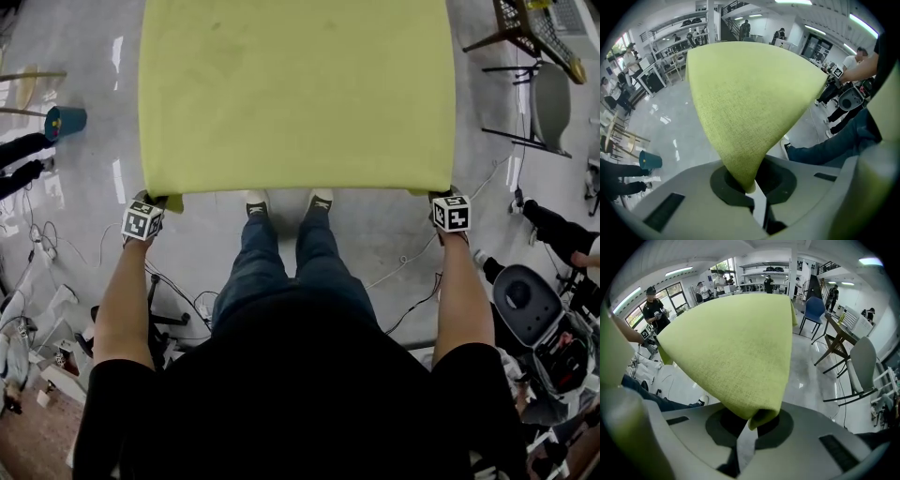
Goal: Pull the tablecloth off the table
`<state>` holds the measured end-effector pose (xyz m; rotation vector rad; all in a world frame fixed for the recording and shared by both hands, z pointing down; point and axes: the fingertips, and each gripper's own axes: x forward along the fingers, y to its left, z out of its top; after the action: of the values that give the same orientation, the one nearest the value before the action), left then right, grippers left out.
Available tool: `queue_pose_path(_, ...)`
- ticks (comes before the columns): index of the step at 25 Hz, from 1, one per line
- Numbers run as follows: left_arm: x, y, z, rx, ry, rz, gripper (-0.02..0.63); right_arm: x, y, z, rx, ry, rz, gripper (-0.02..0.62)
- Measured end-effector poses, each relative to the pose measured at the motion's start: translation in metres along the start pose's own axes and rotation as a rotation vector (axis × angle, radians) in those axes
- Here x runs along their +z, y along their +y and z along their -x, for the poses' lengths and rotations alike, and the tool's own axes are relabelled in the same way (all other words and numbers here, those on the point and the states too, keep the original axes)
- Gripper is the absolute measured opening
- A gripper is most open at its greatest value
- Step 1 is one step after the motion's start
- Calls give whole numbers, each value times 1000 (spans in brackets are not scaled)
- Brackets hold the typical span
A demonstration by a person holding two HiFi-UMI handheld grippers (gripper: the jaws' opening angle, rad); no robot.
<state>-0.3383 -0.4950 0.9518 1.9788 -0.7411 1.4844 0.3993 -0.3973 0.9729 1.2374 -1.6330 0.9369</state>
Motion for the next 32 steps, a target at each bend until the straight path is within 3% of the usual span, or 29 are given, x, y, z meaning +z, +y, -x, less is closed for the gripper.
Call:
queue_pose_path(7,-11,1,10,5,0,15,25,-6,6,10,-13,4,-12,28)
queue_pose_path(16,-33,-7,63,38,84,-21,25,-8,29,71,-5,23,-15,28)
queue_pose_path(26,-55,-55,106,128,158,26,25,-55,28,112,56,16,6,28)
queue_pose_path(32,-53,-61,118,190,173,2,25,-68,28,113,96,-1,30,28)
